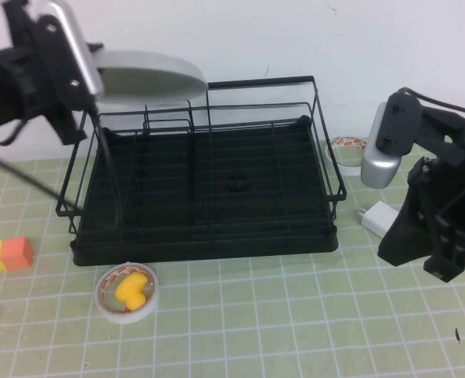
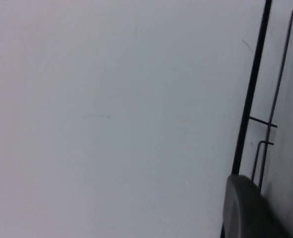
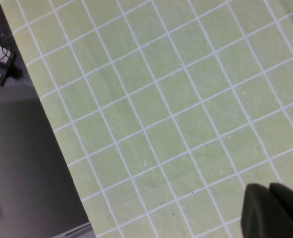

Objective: Place plate on rack
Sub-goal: Place the plate on the rack

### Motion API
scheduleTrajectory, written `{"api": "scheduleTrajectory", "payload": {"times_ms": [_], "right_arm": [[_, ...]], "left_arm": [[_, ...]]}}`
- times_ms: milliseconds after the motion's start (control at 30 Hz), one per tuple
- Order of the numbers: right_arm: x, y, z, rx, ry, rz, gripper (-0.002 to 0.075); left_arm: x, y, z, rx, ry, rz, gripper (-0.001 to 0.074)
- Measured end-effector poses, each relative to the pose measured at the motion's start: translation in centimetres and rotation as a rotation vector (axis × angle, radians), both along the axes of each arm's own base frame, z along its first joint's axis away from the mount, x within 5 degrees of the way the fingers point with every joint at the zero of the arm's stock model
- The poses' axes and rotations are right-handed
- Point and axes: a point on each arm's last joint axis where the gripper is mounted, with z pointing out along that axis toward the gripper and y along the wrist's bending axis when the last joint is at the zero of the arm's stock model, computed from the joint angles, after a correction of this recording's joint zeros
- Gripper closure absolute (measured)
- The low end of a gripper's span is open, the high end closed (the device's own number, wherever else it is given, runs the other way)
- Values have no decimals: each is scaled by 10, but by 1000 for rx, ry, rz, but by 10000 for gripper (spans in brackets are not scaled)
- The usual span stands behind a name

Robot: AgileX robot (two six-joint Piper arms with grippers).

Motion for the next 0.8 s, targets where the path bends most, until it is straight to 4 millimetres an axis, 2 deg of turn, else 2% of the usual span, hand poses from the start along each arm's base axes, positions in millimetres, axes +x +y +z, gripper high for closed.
{"api": "scheduleTrajectory", "payload": {"times_ms": [167, 367, 533, 733, 800], "right_arm": [[1, 0, 0, 1, -2, 0, 721], [1, 0, 0, 1, -2, 0, 722], [0, 0, -1, -2, 4, 3, 723], [2, 1, 0, 5, -13, -4, 725], [2, 1, 0, 5, -15, -5, 724]], "left_arm": [[49, -6, -36, 14, 57, -31, 647], [91, -10, -70, 19, 94, -30, 647], [109, -11, -78, 4, 96, -19, 647], [116, -12, -87, -12, 114, -24, 646], [119, -14, -97, -14, 139, -22, 643]]}}
